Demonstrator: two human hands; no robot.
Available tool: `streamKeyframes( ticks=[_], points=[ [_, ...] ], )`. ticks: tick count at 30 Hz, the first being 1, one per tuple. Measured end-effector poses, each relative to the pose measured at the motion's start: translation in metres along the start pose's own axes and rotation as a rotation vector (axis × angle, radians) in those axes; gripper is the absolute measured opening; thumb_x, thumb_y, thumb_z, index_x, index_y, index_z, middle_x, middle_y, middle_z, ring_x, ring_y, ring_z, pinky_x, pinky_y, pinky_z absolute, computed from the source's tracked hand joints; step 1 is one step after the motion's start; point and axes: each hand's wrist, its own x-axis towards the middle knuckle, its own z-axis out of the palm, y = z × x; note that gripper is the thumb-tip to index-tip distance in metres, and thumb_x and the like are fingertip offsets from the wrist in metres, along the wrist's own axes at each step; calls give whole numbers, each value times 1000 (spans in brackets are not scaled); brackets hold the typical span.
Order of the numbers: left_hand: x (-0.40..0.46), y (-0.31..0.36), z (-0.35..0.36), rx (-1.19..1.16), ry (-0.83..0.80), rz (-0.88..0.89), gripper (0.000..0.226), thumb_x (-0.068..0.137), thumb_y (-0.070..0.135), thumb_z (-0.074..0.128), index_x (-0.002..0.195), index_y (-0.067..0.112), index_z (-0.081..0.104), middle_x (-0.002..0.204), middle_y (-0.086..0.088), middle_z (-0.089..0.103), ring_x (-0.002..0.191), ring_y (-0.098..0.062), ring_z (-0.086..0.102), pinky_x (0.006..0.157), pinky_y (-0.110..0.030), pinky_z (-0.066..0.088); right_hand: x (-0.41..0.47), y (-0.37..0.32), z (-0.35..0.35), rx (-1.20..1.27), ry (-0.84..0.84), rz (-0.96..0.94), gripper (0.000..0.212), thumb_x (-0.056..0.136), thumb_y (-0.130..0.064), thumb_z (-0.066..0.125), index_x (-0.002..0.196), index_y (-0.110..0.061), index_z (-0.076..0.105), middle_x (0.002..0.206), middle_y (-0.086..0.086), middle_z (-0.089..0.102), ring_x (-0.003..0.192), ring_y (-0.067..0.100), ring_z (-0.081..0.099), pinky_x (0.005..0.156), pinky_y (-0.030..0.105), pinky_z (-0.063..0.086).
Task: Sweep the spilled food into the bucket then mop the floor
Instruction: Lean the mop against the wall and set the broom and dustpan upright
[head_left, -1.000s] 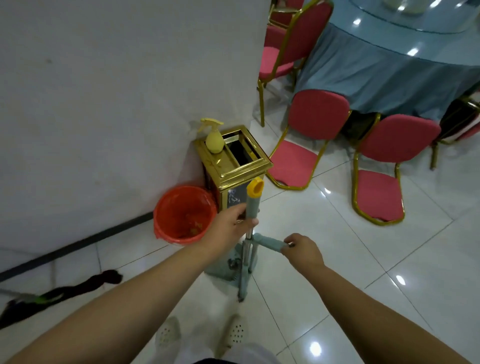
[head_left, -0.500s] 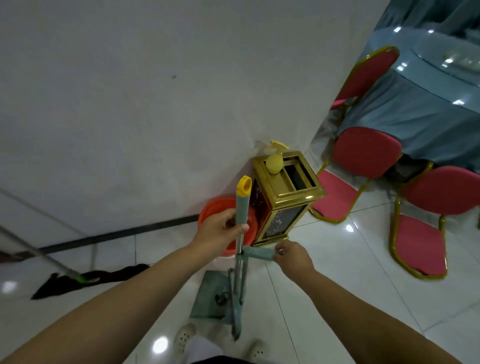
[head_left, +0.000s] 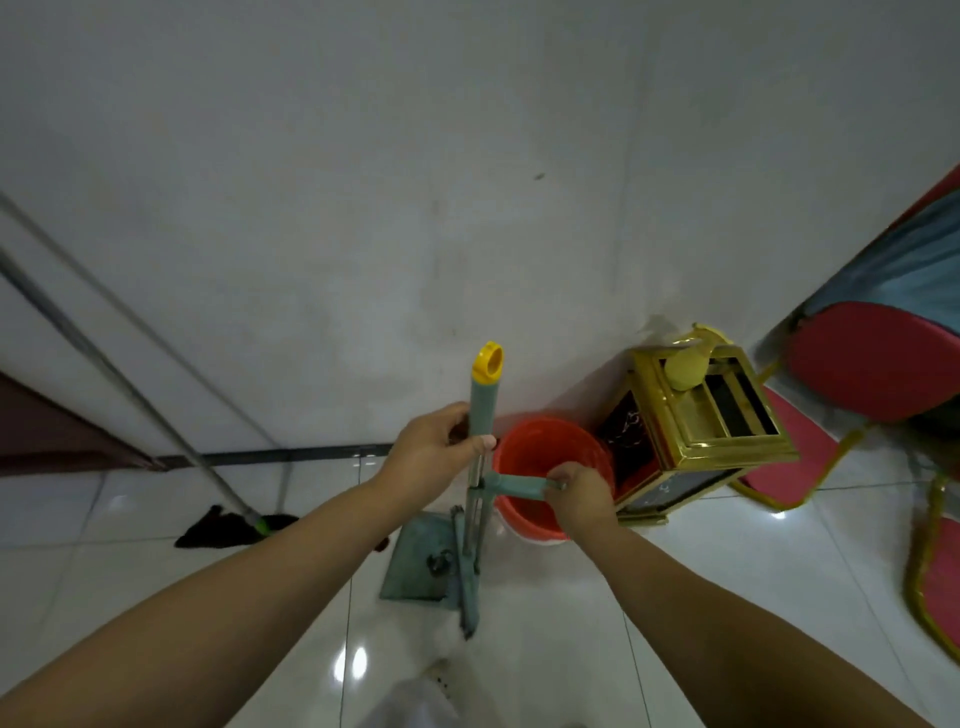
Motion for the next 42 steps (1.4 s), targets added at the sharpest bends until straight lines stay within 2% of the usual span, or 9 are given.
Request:
streamKeyframes(
  ticks=[3,6,10,15,18,23,27,34,42],
  points=[
    [14,-9,-14,-22,35,-7,29,88,23,65,116,14,65,109,-1,69,101,-15,62,92,-29,50,18,-20,6,44,32,-14,29,92,-12,55,118,-11,67,119,11,65,108,27,60,91,29,45],
    [27,-13,-23,-45,55,1,27,88,21,66,114,14,66,100,4,67,98,-14,62,92,-32,52,31,-35,8,75,66,-41,30,92,-6,51,117,-7,66,116,14,65,107,30,59,91,30,44],
    [42,-18,-26,-36,72,28,27,89,20,64,116,13,65,97,11,63,92,-7,58,80,-10,45,39,-46,6,99,74,-25,29,93,-8,49,118,-7,64,112,15,67,104,31,61,90,32,46],
    [61,-24,-27,-17,116,7,33,91,23,62,122,10,62,110,-2,66,98,-12,57,89,-24,43,40,-47,-1,87,21,7,34,92,-13,53,126,-11,60,111,12,66,98,29,65,90,38,52],
    [73,-23,-27,-15,147,2,35,91,24,62,122,10,61,115,-6,66,101,-16,59,93,-28,46,39,-42,-4,126,12,44,32,94,-15,52,124,-14,61,117,8,65,105,25,61,97,37,49],
    [90,-8,-18,11,172,29,31,91,28,60,119,13,62,103,1,65,94,-14,58,85,-26,46,37,-29,-8,191,5,80,32,94,-12,52,124,-15,61,124,6,62,113,25,56,98,31,43],
    [100,-1,-13,30,192,26,29,92,28,59,115,11,61,97,0,63,87,-16,57,76,-26,45,35,-19,-12,196,5,102,32,95,-13,51,125,-16,61,126,3,61,114,22,55,97,30,43],
    [100,-8,3,39,160,12,29,93,27,57,116,9,59,95,1,60,88,-16,55,75,-26,42,33,-6,-14,230,9,148,32,95,-12,51,125,-15,61,129,4,59,118,23,54,100,32,44],
    [108,-9,2,50,170,15,32,95,29,55,121,11,57,113,-5,65,95,-10,53,80,-23,40,32,-8,-12,276,-25,173,32,95,-11,50,125,-16,61,126,1,60,116,21,55,102,31,44]
  ],
)
